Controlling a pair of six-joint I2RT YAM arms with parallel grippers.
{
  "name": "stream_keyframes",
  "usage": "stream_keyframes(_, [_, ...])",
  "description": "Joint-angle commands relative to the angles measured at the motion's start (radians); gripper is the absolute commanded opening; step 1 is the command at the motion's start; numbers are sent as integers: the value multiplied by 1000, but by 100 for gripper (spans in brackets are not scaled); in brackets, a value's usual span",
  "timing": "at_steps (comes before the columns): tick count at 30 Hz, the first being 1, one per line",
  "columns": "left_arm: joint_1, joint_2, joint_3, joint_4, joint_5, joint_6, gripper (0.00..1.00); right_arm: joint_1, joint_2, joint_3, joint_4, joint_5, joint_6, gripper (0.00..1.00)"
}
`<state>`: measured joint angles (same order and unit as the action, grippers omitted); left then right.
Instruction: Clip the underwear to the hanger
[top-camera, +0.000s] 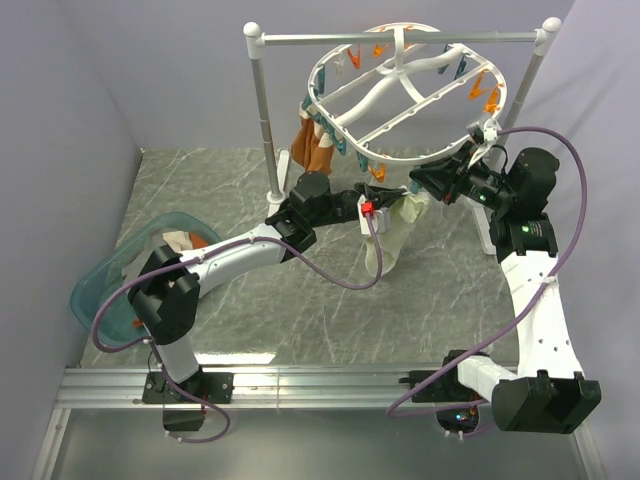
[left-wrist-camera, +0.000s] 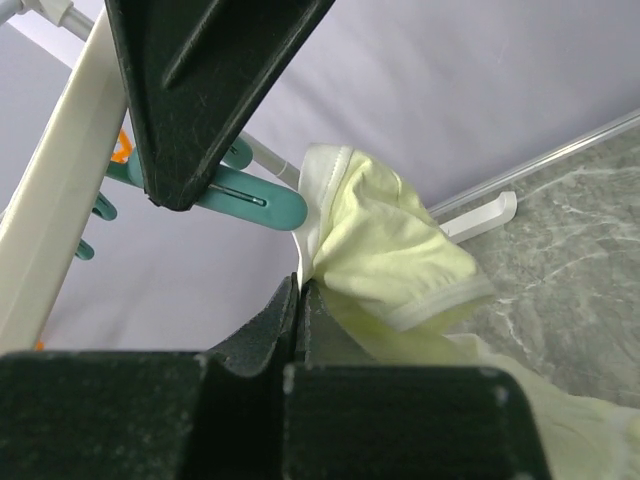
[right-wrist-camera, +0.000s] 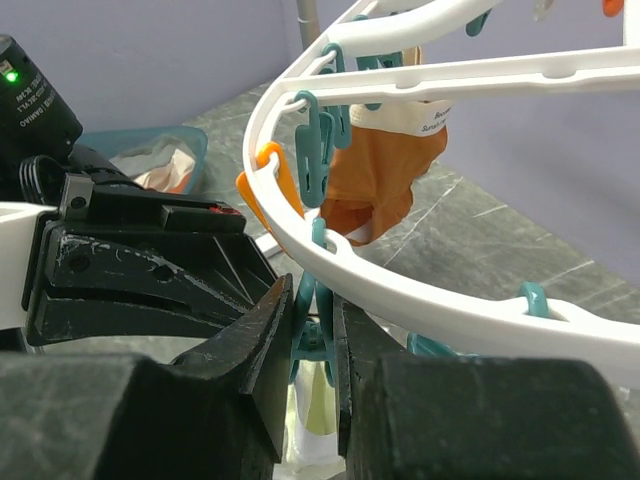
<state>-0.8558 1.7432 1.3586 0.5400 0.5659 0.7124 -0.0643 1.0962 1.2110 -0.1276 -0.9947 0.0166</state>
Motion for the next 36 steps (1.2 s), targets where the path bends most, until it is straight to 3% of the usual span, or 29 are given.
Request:
stream_keyframes(1, [4, -11, 34, 40, 35, -30, 0, 1, -10, 47, -40, -59, -55, 0])
stream_keyframes(25, [9, -16, 37, 149, -21, -80, 0, 1, 1, 68, -73, -50, -46, 0])
stream_keyframes(27, [11, -16, 37, 150, -20, -80, 0, 1, 2, 76, -81, -42, -44, 6])
stream_keyframes(31, [9, -13, 46, 143, -21, -82, 0, 1, 8, 88, -95, -33, -46, 34])
stream_keyframes(36, [11, -14, 45, 147, -26, -90, 0, 1, 7, 91, -101, -24, -44, 50])
